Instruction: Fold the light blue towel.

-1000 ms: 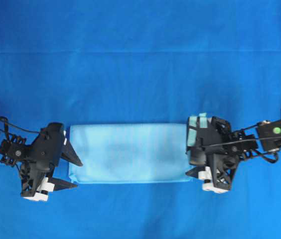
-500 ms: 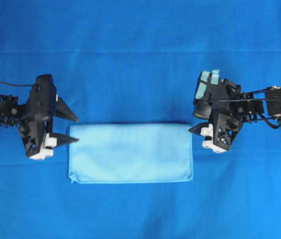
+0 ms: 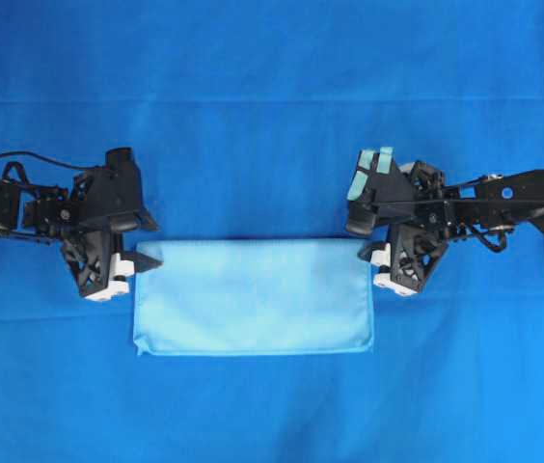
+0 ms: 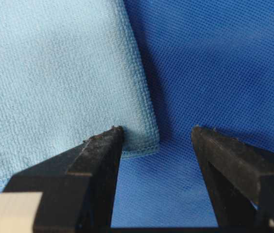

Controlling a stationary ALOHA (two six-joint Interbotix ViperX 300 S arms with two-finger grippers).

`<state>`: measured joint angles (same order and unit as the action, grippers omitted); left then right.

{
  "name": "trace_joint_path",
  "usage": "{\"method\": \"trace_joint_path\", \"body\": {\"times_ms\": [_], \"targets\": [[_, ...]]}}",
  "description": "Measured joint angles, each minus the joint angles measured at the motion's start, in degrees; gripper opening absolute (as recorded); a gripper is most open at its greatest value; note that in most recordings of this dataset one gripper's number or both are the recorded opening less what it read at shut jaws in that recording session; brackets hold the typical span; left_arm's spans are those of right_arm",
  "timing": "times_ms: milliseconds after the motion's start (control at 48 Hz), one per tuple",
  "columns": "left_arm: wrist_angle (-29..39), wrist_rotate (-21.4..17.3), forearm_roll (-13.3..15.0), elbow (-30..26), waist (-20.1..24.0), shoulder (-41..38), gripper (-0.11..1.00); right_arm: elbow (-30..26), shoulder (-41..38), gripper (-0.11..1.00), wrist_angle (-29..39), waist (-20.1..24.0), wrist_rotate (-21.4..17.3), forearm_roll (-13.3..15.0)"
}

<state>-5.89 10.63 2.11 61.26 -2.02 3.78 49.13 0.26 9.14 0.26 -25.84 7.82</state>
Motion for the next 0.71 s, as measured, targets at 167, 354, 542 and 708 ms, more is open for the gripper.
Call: {"method": "trace_joint_path", "body": {"times_ms": [167, 354, 542, 708], "targets": [[0.3, 1.3, 0.0, -0.1, 0.0, -0.3, 0.39, 0.0, -0.1, 0.61, -0.2, 0.0, 0.0, -0.1], [2.8, 1.9, 0.0, -0.8, -0.2, -0.4, 0.03, 0.0, -0.2, 0.27, -0.2, 0.0, 0.4, -0.1], [4.9, 1.7, 0.0, -1.9, -0.4, -0.6, 0.01, 0.0, -0.1, 0.03, -0.3, 0.4, 0.8, 0.0], [5.9, 1.7, 0.1, -2.6, -0.4, -1.1, 0.01, 0.0, -0.2, 0.03, -0.8, 0.4, 0.8, 0.0]]}}
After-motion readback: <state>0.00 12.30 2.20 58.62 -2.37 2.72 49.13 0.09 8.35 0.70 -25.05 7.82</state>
